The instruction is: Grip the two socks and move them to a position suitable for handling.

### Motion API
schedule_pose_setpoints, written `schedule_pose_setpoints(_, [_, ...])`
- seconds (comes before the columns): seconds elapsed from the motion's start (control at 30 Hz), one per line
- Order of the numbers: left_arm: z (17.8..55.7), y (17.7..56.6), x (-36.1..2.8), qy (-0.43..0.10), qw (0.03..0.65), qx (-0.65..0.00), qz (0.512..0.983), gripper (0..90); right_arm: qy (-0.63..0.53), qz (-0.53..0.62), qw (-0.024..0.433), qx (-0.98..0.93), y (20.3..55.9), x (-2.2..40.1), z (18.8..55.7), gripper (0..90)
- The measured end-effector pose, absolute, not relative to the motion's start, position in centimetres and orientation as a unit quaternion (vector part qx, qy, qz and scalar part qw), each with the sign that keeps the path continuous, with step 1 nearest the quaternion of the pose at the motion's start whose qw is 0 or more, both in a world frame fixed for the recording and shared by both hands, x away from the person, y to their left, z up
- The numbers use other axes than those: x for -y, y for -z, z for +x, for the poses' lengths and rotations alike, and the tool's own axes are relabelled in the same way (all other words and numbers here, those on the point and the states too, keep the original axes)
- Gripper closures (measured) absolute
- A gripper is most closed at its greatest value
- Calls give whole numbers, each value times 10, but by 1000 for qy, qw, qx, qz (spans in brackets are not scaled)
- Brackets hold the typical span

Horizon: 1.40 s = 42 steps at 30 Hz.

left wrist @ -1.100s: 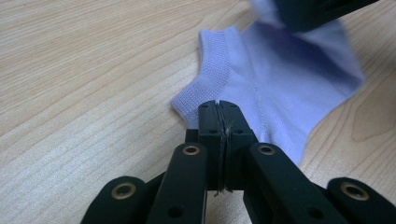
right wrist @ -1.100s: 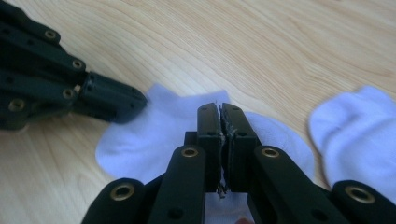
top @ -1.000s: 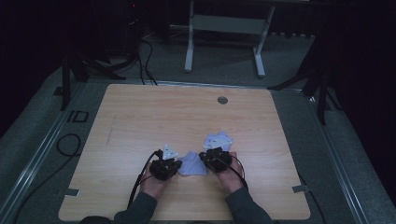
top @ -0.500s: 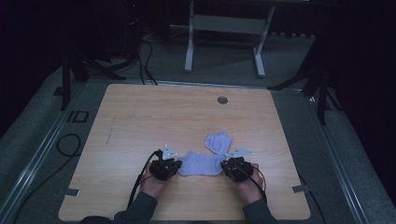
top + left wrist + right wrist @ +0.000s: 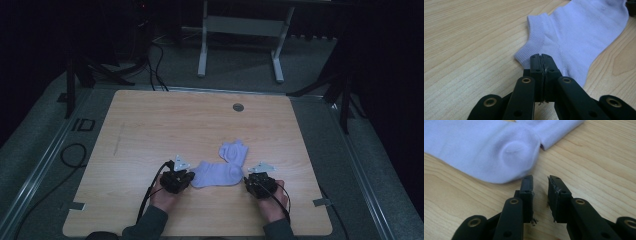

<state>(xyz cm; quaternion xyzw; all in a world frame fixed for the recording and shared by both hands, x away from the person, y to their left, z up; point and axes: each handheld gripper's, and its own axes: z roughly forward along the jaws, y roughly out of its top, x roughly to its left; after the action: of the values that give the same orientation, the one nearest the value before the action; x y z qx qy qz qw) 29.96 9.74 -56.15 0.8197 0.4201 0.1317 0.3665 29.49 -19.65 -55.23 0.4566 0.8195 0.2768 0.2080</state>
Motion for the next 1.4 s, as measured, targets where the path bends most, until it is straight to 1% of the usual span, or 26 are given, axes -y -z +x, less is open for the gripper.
schedule_pose_setpoints(0.17, [300,562,-98,-131,367,-419,820,881,-298,450,208,-816,546,198,295,722])
schedule_pose_setpoints(0.37, [300,562,-98,-132,367,-418,821,879,-322,427,224,-815,530,189,305,713])
schedule_pose_setpoints(0.6, [300,562,-97,-132,366,-418,821,878,-323,403,224,-827,521,168,330,704])
schedule_pose_setpoints(0.63, [300,562,-97,-132,366,-418,821,878,-319,395,221,-833,520,158,342,703])
schedule_pose_setpoints(0.87, [299,561,-97,-134,365,-416,822,874,-316,405,196,-835,520,134,377,701])
schedule_pose_setpoints(0.97, [299,562,-97,-134,366,-417,821,873,-306,409,190,-838,525,125,389,662])
schedule_pose_setpoints(1.03, [299,562,-97,-134,367,-417,821,870,-293,417,188,-840,530,121,397,653])
schedule_pose_setpoints(1.17, [299,562,-97,-134,366,-416,821,868,-260,441,171,-842,544,119,409,666])
schedule_pose_setpoints(1.27, [300,562,-96,-134,367,-416,821,868,-259,442,166,-843,544,119,410,720])
schedule_pose_setpoints(1.4, [299,562,-96,-134,366,-417,821,867,-258,429,143,-854,542,121,412,764])
